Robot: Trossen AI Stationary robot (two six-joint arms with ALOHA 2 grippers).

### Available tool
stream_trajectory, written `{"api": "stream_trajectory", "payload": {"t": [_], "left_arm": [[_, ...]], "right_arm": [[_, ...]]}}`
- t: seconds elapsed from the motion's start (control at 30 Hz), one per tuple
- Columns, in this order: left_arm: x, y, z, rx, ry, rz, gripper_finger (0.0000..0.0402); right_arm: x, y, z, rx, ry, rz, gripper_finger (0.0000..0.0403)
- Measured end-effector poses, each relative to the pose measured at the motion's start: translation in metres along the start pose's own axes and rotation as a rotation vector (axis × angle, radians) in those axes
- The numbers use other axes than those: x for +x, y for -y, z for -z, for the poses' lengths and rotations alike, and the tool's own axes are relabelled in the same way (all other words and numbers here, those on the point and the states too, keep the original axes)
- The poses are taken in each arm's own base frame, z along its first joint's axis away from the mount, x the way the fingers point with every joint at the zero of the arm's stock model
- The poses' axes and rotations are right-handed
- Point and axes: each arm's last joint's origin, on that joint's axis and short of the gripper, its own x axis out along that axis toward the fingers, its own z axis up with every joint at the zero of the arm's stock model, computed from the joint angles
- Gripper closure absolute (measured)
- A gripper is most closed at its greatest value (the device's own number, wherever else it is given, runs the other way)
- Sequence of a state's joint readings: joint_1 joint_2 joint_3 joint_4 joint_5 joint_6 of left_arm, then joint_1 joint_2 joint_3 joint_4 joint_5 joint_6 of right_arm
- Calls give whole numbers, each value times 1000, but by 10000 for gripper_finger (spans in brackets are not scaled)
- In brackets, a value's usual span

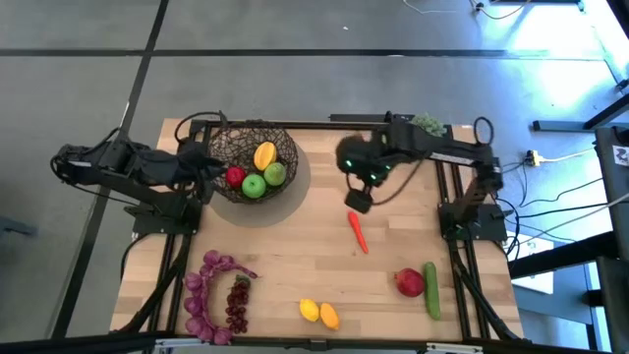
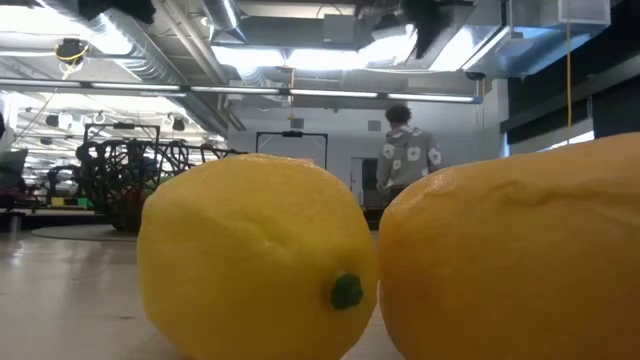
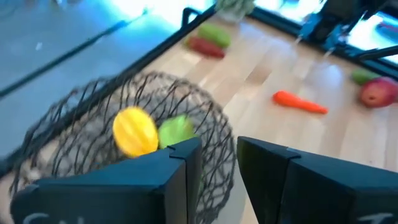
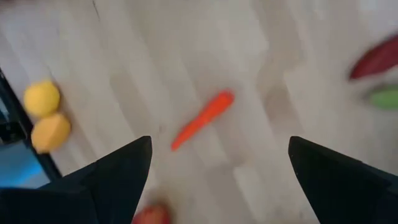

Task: Build produce basket
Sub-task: Put the red pomegranate into the black wire basket

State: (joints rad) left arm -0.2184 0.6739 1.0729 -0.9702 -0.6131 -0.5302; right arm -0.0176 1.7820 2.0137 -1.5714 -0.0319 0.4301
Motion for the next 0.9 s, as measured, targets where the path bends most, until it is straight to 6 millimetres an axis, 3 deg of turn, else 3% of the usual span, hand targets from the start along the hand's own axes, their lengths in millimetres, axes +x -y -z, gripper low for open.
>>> {"api": "stream_trajectory", "payload": {"t": [0.2,0.47,0.7,0.9], "left_arm": [[0,5,-9,100,85,43,309],[4,11,-10,135,68,97,309],[15,25,-16,195,83,149,309],[25,34,-15,225,48,164,309]], "right_arm": [[1,-13,46,-11,-59,9,34],[0,-23,116,-78,-85,-23,34],[11,-31,175,-93,-81,-188,34],[33,-38,205,-129,-110,-165,34]]}}
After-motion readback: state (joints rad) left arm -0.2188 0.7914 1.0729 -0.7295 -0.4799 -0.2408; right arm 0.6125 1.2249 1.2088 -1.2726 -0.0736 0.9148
